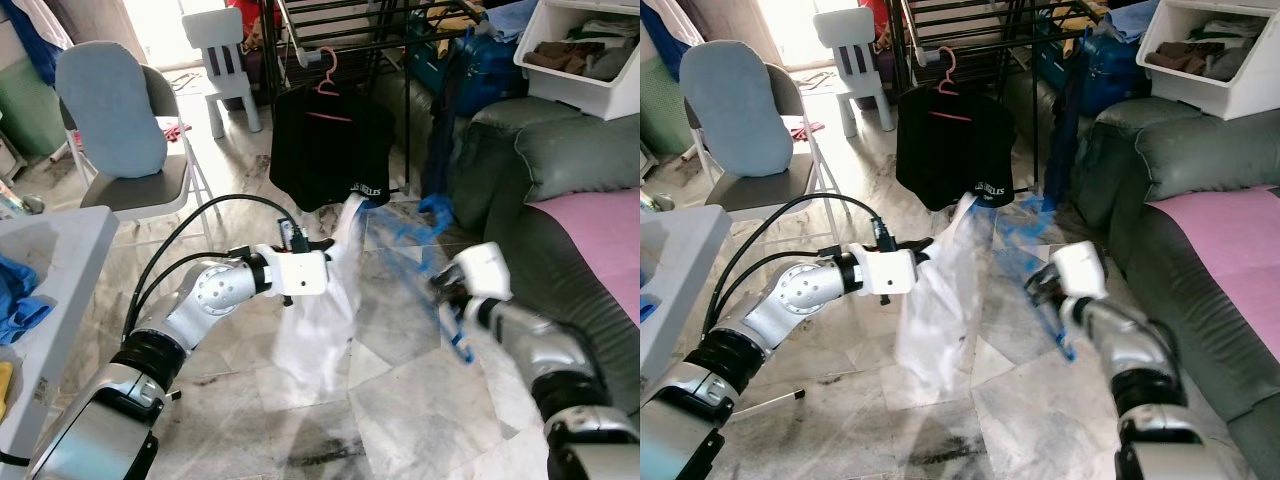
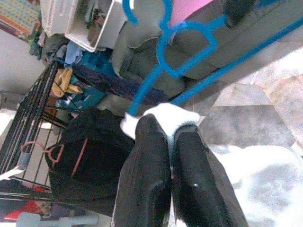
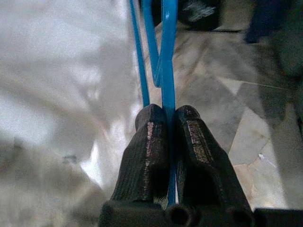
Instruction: Hang hanger
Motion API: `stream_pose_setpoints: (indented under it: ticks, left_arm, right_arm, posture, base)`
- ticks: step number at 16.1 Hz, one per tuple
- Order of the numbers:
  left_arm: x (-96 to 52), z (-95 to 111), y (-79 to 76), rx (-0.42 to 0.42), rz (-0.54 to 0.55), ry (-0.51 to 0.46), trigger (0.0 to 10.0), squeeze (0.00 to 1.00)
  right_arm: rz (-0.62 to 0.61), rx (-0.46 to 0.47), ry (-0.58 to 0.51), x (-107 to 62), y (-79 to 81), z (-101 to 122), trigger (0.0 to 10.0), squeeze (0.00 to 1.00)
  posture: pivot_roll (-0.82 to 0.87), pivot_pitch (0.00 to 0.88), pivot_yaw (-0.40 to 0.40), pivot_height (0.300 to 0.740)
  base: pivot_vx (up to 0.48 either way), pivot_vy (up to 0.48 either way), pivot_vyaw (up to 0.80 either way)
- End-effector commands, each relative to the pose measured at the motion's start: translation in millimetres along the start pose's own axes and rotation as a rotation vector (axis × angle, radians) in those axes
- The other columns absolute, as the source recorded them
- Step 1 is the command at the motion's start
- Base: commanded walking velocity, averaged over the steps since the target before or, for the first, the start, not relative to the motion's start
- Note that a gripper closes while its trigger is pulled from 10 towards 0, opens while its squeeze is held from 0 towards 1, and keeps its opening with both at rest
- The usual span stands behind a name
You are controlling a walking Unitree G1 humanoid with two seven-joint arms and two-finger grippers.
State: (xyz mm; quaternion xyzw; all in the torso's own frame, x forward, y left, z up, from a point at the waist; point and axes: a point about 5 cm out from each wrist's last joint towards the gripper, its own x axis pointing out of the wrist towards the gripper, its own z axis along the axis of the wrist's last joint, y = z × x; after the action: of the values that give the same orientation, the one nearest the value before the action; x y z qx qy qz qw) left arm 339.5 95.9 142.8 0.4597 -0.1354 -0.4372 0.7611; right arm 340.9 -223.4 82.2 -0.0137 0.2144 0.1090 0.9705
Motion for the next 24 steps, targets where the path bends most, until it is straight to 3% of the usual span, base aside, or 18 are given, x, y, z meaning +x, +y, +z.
stream_pose_setpoints:
  ticks: [1, 2, 3, 4, 5, 6, 7, 8, 9, 11, 12, 14, 17, 20, 24]
  left_arm:
    - [0.4, 5.0, 7.5, 0.036, 0.031, -0.03, 10.0, 0.0]
    - [2.3, 5.5, 2.3, 0.037, 0.032, -0.03, 10.0, 0.0]
    - [2.3, 5.5, 2.3, 0.037, 0.032, -0.03, 10.0, 0.0]
    - [4.8, 3.8, 0.8, 0.052, 0.065, -0.005, 10.0, 0.0]
    - [6.9, -0.2, 3.7, 0.076, 0.109, 0.037, 10.0, 0.0]
    - [7.3, -1.8, 7.7, 0.114, 0.137, 0.057, 10.0, 0.0]
    - [6.6, -2.9, 17.7, 0.18, 0.199, 0.082, 10.0, 0.0]
    - [6.3, -1.6, 24.3, 0.207, 0.245, 0.08, 10.0, 0.0]
    - [6.0, -1.1, 29.0, 0.207, 0.284, 0.083, 10.0, 0.0]
    - [6.3, -4.0, 32.1, 0.236, 0.301, 0.107, 10.0, 0.0]
    - [5.2, -11.5, 33.8, 0.281, 0.295, 0.156, 10.0, 0.0]
    - [3.4, -18.1, 36.0, 0.302, 0.288, 0.201, 10.0, 0.0]
    - [-4.7, -33.7, 47.9, 0.39, 0.275, 0.311, 10.0, 0.0]
    - [-7.2, -38.0, 49.2, 0.404, 0.258, 0.333, 10.0, 0.0]
    - [-10.0, -41.8, 45.5, 0.431, 0.23, 0.329, 10.0, 0.0]
  right_arm:
    - [-0.111, 0.161, -0.101, 0.3, -11.9, 18.7, 10.0, 0.0]
    - [-0.157, 0.368, -0.18, 1.3, -16.4, 28.7, 10.0, 0.0]
    - [-0.157, 0.368, -0.18, 1.3, -16.4, 28.7, 10.0, 0.0]
    - [-0.059, 0.485, -0.233, 5.7, -2.3, 39.8, 10.0, 0.0]
    - [0.08, 0.378, -0.249, 7.8, 18.6, 46.9, 10.0, 0.0]
    - [0.145, 0.261, -0.216, 8.8, 31.3, 44.0, 10.0, 0.0]
    - [0.077, 0.211, -0.115, 13.1, 30.9, 31.5, 10.0, 0.0]
    - [0.001, 0.261, -0.047, 15.3, 24.4, 23.1, 10.0, 0.0]
    - [0.027, 0.34, -0.053, 15.7, 25.4, 23.7, 10.0, 0.0]
    - [0.175, 0.163, -0.079, 10.8, 36.2, 28.0, 10.0, 0.0]
    - [0.204, -0.15, -0.004, 5.7, 34.4, 17.0, 10.0, 0.0]
    - [0.223, -0.27, 0.036, 2.5, 30.2, 12.2, 10.0, 0.0]
    - [0.419, -0.565, 0.138, -21.2, 18.9, 4.9, 10.0, 0.0]
    - [0.498, -0.619, 0.141, -31.8, 15.3, 6.3, 10.0, 0.0]
    - [0.628, -0.589, 0.103, -45.0, 21.8, 10.4, 10.0, 0.0]
  posture:
    - [-0.11, 0.0, 0.062, 0.74]
    - [-0.11, 0.0, 0.063, 0.74]
    - [-0.11, 0.0, 0.063, 0.74]
    - [-0.11, 0.0, 0.063, 0.74]
    - [-0.12, 0.0, 0.062, 0.74]
    - [-0.11, 0.0, 0.062, 0.74]
    - [-0.12, 0.0, 0.061, 0.74]
    - [-0.12, 0.0, 0.058, 0.74]
    - [-0.11, 0.0, 0.058, 0.74]
    - [-0.11, 0.0, 0.057, 0.74]
    - [-0.11, 0.0, 0.058, 0.74]
    - [-0.11, 0.0, 0.058, 0.74]
    - [-0.12, 0.0, 0.066, 0.74]
    - [-0.12, 0.0, 0.07, 0.74]
    - [-0.11, 0.0, 0.077, 0.74]
  base:
    - [0.0, 0.0, 0.0]
    - [0.0, 0.0, 0.0]
    - [0.0, 0.0, 0.0]
    - [0.0, 0.0, 0.0]
    - [0.0, 0.0, 0.0]
    - [0.0, 0.0, 0.0]
    - [0.0, 0.0, 0.0]
    - [0.0, 0.0, 0.0]
    - [0.0, 0.0, 0.0]
    - [0.0, 0.0, 0.0]
    - [0.0, 0.0, 0.0]
    - [0.0, 0.0, 0.0]
    - [0.0, 0.0, 0.0]
    - [0.0, 0.0, 0.0]
    - [0.0, 0.0, 0.0]
